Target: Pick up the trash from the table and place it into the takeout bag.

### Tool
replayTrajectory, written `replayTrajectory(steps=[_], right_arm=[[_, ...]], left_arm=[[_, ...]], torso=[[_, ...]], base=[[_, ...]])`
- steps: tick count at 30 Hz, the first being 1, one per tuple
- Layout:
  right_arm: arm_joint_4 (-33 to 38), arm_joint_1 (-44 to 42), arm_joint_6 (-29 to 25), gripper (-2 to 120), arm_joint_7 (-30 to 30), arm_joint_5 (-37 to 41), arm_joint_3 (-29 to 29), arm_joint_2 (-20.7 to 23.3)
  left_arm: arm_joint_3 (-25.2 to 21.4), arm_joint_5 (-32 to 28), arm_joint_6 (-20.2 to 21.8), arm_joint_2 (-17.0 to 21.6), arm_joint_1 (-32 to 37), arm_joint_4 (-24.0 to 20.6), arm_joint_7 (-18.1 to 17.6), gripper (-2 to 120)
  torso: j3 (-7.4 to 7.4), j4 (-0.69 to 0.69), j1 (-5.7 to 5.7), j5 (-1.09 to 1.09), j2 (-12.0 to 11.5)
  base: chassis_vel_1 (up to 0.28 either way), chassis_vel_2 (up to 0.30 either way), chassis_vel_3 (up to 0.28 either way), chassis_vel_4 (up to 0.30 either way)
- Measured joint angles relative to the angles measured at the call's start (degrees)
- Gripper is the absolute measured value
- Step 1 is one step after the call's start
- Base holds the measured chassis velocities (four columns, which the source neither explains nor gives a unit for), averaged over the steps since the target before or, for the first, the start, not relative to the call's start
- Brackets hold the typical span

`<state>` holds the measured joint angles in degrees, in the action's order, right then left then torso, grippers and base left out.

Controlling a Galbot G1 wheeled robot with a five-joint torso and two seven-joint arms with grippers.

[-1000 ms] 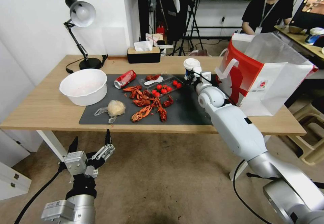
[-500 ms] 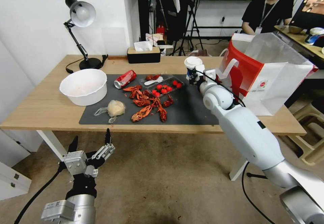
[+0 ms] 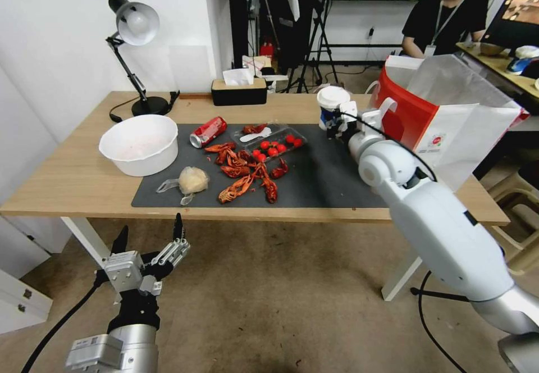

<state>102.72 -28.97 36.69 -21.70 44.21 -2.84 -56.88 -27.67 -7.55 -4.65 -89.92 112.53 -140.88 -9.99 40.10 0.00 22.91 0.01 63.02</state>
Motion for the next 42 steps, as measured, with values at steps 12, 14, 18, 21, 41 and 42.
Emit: replayTrajectory(steps=[12, 14, 18, 21, 41, 42], right_arm=[[6.6, 2.4, 2.6, 11, -4.7, 8.0, -5.1, 4.2], [6.9, 2.7, 2.9, 11, -5.4, 9.0, -6.1, 5.0], [7.1, 3.0, 3.3, 11, -6.0, 10.0, -7.1, 5.8], [7.1, 3.4, 3.4, 11, -6.7, 10.9, -8.1, 6.6], [3.1, 1.9, 5.2, 14, -14.2, 19.9, -15.9, 13.8], [3.1, 1.9, 5.2, 14, -14.2, 19.9, -15.9, 13.8]], left_arm=[[0.2, 0.0, 0.0, 0.3, -0.8, 0.3, 0.1, 100], [0.2, 0.0, 0.0, 0.3, -1.0, 0.5, 0.1, 100], [0.3, 0.0, 0.0, 0.4, -1.1, 0.6, 0.1, 100], [0.3, -0.1, 0.0, 0.4, -1.2, 0.7, 0.1, 100], [1.3, -0.2, 0.2, 0.8, -1.9, 1.2, 0.7, 100], [1.3, -0.2, 0.2, 0.8, -1.9, 1.2, 0.7, 100]], torso=[[0.0, 0.01, 0.0, -0.01, 0.0], [0.0, 0.0, 0.0, -0.02, 0.0], [0.0, 0.0, 0.0, 0.0, 0.0], [0.0, 0.01, 0.0, 0.0, 0.0], [0.0, 0.0, 0.01, 0.0, 0.0], [0.0, 0.0, 0.01, 0.0, 0.0]], base=[[0.0, 0.0, 0.0, 0.0], [0.0, 0.0, 0.0, 0.0], [0.0, 0.0, 0.0, 0.0], [0.0, 0.0, 0.0, 0.0], [0.0, 0.0, 0.0, 0.0], [0.0, 0.0, 0.0, 0.0]])
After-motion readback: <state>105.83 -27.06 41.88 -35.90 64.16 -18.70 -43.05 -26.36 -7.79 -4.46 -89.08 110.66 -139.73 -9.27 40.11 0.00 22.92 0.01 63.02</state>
